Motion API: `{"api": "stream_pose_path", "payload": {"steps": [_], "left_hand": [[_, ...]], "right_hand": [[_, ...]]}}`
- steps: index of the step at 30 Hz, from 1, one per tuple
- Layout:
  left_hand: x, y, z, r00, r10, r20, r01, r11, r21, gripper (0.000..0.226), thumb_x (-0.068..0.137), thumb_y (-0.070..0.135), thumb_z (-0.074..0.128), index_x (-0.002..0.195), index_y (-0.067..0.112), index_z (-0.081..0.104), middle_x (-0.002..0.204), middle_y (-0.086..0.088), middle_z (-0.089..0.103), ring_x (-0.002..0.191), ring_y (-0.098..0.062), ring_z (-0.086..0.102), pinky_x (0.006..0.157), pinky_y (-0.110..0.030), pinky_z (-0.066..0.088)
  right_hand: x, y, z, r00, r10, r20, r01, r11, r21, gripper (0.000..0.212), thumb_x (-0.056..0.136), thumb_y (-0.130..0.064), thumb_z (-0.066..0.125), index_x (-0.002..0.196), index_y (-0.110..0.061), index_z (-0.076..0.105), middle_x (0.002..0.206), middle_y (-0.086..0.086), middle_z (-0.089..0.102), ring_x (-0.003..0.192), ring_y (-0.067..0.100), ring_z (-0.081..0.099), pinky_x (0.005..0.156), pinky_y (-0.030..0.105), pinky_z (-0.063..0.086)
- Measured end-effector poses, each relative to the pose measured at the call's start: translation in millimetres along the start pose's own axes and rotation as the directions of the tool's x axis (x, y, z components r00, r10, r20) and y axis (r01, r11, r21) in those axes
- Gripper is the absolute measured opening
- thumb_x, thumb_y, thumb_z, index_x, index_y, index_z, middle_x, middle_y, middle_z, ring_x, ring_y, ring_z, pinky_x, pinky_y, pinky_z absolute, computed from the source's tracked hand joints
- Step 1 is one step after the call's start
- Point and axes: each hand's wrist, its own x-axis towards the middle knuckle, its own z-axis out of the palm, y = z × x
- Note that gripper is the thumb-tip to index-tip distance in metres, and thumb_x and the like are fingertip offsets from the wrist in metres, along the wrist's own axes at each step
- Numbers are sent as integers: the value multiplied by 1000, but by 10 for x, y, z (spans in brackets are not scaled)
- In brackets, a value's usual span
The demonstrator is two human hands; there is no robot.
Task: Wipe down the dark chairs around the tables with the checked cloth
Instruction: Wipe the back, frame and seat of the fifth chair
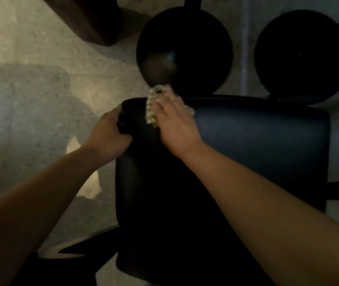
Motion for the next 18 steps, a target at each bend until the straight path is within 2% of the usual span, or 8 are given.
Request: {"api": "stream_pose_path", "payload": {"steps": [2, 5, 7, 9, 11, 12, 14, 18], "left_hand": [[-22, 131, 15, 988, 77, 137, -120, 930, 347, 93, 78, 11, 69, 154, 12, 15, 160, -15, 11, 147, -28, 15, 114, -25, 20], [-41, 346, 142, 959, 148, 242, -260, 803, 536, 110, 77, 25, 76, 155, 11, -1, 160, -15, -15, 148, -32, -11, 121, -37, 8], [-37, 488, 275, 946, 126, 298, -289, 746, 600, 119, 75, 36, 79, 154, 11, -7, 159, -12, -21, 146, -34, -17, 121, -45, 8], [-27, 598, 395, 945, 53, 322, -265, 700, 663, 130, 70, 46, 81, 152, 7, -11, 158, -13, -23, 144, -39, -22, 118, -56, 12], [-37, 665, 480, 951, 5, 309, -234, 666, 709, 136, 66, 50, 82, 151, 3, -14, 157, -15, -25, 142, -41, -24, 116, -61, 12], [-66, 693, 510, 951, 2, 309, -234, 660, 714, 137, 66, 49, 83, 150, 2, -15, 157, -15, -26, 143, -40, -24, 116, -61, 12], [-124, 717, 562, 941, 60, 334, -292, 643, 708, 135, 68, 47, 82, 151, 4, -15, 157, -14, -26, 144, -37, -24, 115, -57, 11], [-225, 792, 742, 884, 191, 426, -459, 526, 716, 134, 68, 52, 80, 152, 9, -14, 158, -12, -25, 145, -35, -23, 117, -53, 8]], "right_hand": [[-199, 324, 21, 972, 146, -186, -147, 989, 10, 46, 79, -8, 39, 114, 7, 63, 121, 23, 61, 123, 47, 48, 103, 53, 37], [-360, 515, -18, 928, 291, -232, -291, 956, 36, 47, 79, -4, 40, 119, 9, 60, 127, 26, 57, 127, 50, 42, 106, 55, 30], [-272, 409, -41, 929, 305, -211, -299, 952, 58, 46, 78, -5, 42, 119, 9, 60, 127, 27, 56, 128, 50, 41, 107, 56, 29], [-160, 279, -49, 967, 232, -103, -226, 972, 63, 49, 82, -3, 47, 129, 8, 51, 138, 25, 47, 137, 45, 30, 113, 52, 19], [-139, 327, -58, 985, 165, -39, -162, 984, 72, 51, 87, -6, 45, 137, 5, 44, 146, 23, 39, 141, 41, 23, 116, 48, 12], [-209, 450, -74, 987, 156, -36, -153, 986, 69, 50, 87, -6, 45, 136, 4, 46, 145, 22, 40, 140, 41, 25, 115, 49, 16], [-439, 796, -106, 972, 211, -100, -207, 977, 46, 49, 81, -7, 44, 128, 2, 55, 138, 22, 49, 133, 46, 37, 112, 54, 28], [-1153, 1541, -260, 855, 436, -280, -443, 896, 45, 49, 76, -2, 42, 123, 4, 58, 134, 26, 51, 129, 51, 39, 108, 58, 27]]}}
